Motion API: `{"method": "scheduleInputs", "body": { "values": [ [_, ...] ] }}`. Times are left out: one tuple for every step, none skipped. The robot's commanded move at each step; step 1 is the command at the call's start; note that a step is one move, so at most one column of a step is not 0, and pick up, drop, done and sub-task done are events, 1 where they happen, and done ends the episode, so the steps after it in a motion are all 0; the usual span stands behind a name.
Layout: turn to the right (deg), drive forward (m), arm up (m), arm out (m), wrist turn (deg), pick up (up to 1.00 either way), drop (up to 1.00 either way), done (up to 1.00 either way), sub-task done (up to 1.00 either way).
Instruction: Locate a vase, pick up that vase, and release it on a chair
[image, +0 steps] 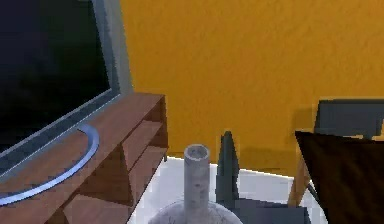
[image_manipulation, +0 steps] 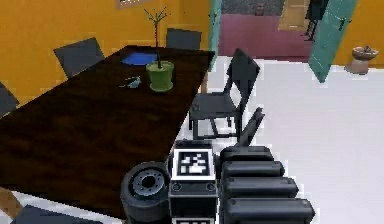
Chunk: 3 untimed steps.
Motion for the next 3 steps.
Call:
{"method": "scheduleInputs", "body": {
  "values": [
    [45.0,0.00,0.00,0.00,0.0,0.00,0.00,0.00,0.00],
    [6.0,0.00,0.00,0.00,0.0,0.00,0.00,0.00,0.00],
    [-45.0,0.00,0.00,0.00,0.0,0.00,0.00,0.00,0.00]
  ]
}}
